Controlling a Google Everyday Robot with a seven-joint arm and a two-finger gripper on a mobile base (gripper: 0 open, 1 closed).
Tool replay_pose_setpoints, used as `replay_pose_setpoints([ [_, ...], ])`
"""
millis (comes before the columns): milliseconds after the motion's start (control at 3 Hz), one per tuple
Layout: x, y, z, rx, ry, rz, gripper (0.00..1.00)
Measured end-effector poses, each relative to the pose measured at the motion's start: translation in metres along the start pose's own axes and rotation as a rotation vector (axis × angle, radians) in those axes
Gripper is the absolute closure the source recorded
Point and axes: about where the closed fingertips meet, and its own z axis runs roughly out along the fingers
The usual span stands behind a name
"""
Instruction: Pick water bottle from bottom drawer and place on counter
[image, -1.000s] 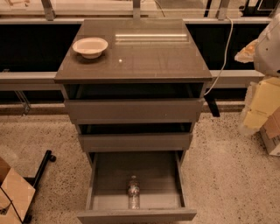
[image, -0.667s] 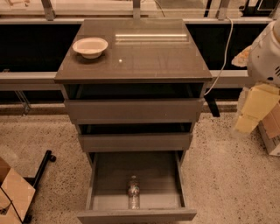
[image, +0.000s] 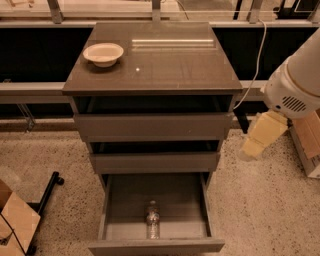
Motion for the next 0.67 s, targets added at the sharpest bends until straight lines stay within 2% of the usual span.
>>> replay_pose_setpoints([
  [333, 0.0046, -0.012, 0.0299, -0.054, -0.012, 0.111, 0.0],
  [667, 0.0047, -0.0051, 0.036, -0.073, 0.011, 0.108, 0.0],
])
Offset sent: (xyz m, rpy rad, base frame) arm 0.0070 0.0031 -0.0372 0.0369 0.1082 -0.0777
